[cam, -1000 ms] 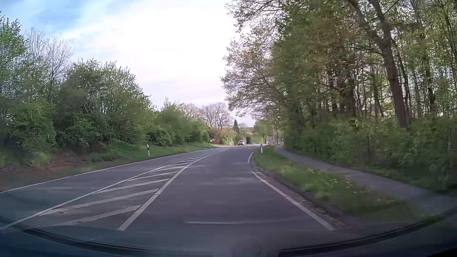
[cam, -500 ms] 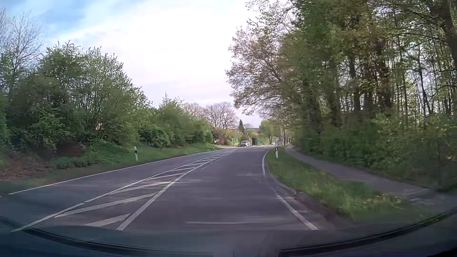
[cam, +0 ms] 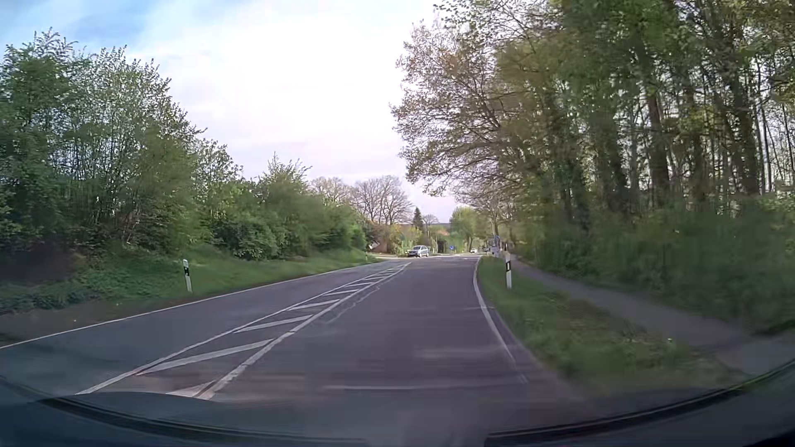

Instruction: Follow the waypoints while adhering to traffic rules and regulations

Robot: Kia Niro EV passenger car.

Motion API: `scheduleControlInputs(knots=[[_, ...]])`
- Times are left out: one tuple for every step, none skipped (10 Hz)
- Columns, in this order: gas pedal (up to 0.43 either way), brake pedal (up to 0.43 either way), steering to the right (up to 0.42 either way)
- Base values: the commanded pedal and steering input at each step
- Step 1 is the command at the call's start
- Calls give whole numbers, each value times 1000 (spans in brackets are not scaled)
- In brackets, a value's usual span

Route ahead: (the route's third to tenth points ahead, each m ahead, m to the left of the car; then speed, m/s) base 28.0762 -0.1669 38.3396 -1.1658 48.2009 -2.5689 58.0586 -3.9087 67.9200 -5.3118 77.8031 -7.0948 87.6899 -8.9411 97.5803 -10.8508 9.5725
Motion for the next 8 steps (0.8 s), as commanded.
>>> scheduleControlInputs(knots=[[59,0,19],[59,0,27],[59,0,34],[59,0,37],[59,0,39],[59,0,42],[59,0,43],[59,0,43]])
